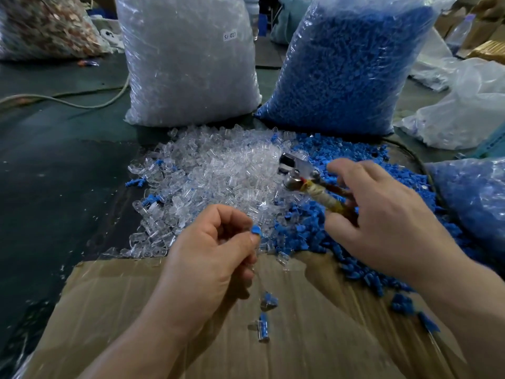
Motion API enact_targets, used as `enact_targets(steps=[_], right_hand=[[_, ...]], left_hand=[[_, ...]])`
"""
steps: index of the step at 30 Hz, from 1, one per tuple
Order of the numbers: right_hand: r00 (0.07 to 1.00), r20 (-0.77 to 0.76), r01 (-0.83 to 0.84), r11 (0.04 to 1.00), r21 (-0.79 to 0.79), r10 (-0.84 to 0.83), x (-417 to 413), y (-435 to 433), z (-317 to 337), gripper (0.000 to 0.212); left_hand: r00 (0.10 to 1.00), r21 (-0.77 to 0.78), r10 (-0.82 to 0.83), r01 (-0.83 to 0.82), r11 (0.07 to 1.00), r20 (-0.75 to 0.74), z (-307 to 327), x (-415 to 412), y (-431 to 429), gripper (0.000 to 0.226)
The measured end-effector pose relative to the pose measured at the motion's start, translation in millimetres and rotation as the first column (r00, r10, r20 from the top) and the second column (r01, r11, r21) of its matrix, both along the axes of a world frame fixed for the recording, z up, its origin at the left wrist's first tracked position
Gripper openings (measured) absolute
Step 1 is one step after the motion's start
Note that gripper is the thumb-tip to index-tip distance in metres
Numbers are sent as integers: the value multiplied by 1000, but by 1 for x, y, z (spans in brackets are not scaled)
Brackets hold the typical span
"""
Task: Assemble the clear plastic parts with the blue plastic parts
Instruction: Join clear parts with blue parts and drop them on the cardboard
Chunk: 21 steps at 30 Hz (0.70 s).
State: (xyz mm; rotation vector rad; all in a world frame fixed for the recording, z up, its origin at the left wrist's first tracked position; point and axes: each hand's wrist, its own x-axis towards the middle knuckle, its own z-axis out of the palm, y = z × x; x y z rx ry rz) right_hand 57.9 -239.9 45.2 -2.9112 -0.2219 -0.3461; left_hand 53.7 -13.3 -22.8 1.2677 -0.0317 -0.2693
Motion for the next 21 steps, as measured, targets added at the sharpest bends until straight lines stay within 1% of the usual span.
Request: enact_targets(steps=[2,4,6,8,12,15,21], right_hand=[[996,44,-79,996,45,77,-12,8,0,48],[989,69,-137,986,96,131,-23,15,-4,42],[985,53,-170,981,98,165,-29,19,-9,49],[980,29,-198,979,51,196,-33,18,-13,55],[981,-12,-194,981,15,194,-35,15,-15,62],[978,-43,-204,979,12,205,-34,12,-15,63],[973,-12,-232,971,-49,232,-32,15,-17,59]], left_hand=[[1000,21,11,-11,1000,24,4,0,2,14],[995,83,24,-32,996,98,9,1,4,14],[986,115,18,-38,993,165,11,3,4,11],[979,116,12,-37,993,205,11,3,3,10],[972,88,3,-25,996,236,10,2,2,12],[967,102,7,-34,994,255,8,2,4,17],[955,126,-1,-38,991,296,12,-1,2,18]])
